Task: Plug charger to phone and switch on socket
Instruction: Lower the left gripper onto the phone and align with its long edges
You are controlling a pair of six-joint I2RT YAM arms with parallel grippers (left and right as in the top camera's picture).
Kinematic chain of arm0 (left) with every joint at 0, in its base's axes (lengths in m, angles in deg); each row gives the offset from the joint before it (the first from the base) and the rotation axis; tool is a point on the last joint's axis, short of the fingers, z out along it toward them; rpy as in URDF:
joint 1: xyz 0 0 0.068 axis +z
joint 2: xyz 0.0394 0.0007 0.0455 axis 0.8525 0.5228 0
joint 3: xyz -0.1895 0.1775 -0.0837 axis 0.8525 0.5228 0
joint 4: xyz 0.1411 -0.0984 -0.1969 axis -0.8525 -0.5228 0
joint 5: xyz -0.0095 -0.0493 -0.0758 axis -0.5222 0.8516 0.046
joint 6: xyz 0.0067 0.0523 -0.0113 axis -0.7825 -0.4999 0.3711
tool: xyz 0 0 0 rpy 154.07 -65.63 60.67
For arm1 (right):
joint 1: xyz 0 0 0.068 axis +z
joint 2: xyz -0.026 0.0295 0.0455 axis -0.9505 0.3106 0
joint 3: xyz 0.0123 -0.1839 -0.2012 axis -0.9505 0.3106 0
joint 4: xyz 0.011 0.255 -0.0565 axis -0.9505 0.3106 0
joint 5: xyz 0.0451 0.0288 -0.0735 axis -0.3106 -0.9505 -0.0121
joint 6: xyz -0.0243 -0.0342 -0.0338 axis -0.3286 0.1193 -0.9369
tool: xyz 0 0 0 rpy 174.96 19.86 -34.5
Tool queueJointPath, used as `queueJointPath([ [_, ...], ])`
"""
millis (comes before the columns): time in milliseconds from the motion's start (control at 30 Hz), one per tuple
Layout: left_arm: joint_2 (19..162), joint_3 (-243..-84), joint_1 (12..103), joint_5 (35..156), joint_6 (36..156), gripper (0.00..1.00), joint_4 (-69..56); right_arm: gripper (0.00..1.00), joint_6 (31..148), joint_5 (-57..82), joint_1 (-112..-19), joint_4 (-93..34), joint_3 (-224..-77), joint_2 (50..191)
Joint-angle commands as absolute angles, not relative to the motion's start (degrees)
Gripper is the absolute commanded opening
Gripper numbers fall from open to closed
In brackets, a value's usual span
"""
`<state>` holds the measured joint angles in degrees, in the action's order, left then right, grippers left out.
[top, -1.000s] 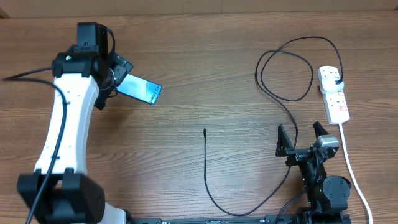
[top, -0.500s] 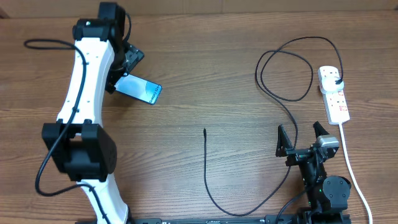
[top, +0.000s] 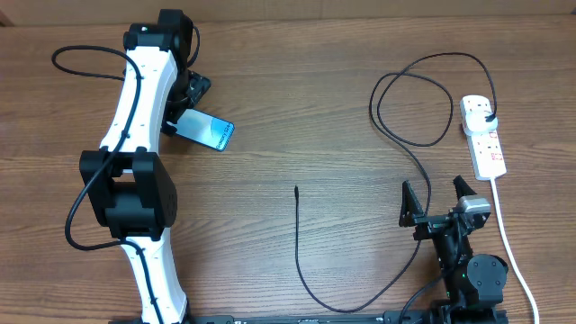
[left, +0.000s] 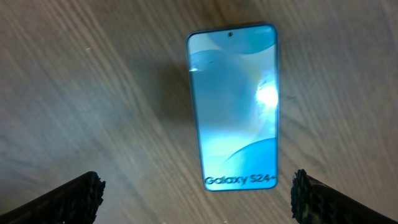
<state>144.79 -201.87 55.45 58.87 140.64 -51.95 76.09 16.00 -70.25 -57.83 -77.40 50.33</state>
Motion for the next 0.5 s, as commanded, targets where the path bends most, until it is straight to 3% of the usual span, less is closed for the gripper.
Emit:
queueJointPath([
  [0, 145.57, -203.21, 55.35, 57.67, 142.45, 1.00, -50.12, 1.00, 76.51, 16.53, -69.92, -57.99, -76.81, 49.80],
  [467, 152.20, -203.21, 55.35, 61.80, 142.04, 1.00, -47.27, 1.00, 76.51, 16.53, -69.92, -57.99, -76.81, 49.80],
])
